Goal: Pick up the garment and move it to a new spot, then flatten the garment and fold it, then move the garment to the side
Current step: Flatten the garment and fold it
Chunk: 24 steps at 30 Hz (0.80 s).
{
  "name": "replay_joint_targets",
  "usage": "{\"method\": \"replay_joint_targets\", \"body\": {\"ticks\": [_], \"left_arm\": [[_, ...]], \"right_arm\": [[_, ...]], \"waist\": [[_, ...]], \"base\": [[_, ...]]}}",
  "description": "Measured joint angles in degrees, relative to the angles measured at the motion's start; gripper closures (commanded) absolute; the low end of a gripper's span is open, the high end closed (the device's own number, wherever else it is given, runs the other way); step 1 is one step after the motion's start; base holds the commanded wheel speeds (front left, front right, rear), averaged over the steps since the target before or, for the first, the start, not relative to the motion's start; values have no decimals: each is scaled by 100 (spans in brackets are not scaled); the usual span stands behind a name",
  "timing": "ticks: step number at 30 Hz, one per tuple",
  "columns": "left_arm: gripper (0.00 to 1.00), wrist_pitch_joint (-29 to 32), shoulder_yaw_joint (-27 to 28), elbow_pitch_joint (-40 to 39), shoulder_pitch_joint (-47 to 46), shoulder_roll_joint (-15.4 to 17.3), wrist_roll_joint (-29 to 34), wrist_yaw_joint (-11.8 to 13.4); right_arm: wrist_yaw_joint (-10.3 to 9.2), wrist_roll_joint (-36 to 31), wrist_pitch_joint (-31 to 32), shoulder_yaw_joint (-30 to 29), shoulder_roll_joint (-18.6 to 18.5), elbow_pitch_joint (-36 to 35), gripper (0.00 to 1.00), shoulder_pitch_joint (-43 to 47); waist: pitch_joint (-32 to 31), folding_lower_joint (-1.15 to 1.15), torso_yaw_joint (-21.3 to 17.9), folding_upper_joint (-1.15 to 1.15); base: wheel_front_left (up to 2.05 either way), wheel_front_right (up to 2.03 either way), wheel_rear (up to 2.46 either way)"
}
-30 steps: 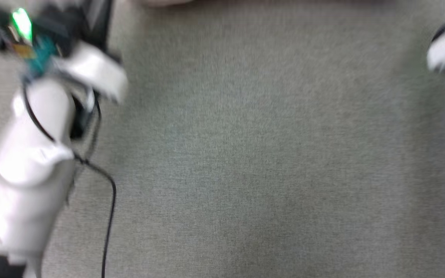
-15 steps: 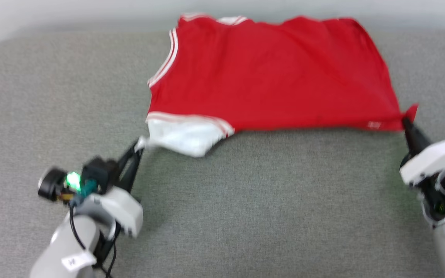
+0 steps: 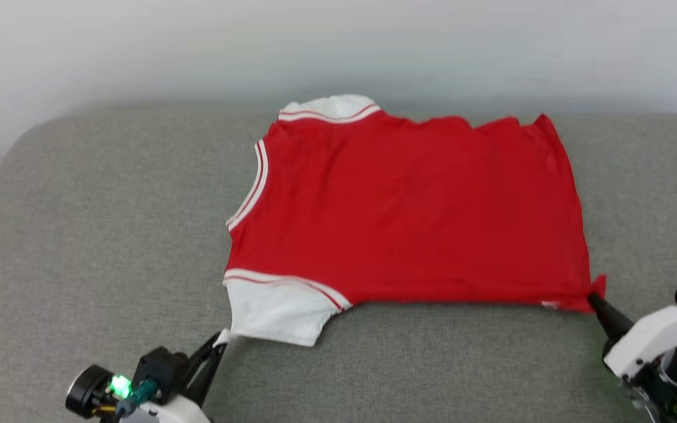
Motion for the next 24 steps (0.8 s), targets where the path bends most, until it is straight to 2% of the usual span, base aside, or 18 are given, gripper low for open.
{"method": "replay_joint_targets", "body": {"ticks": [4,17,24], "left_arm": [[100,190,-30,-356,384,226,-104,4],[100,1011,-337,-1589,1813,873,-745,-250],[100,1063,-224,-1997,2003,1050,-844,-158]], "right_arm": [[0,182,345,59,-190,-208,100,379],[0,867,1708,37,-827,-1563,100,1918],[-1,988,2104,-263,-940,-2229,100,2372]], "waist": [[-221,0,15,0],[-690,1,-23,0],[-673,1,-32,0]], "base": [[0,0,0],[0,0,0],[0,0,0]]}}
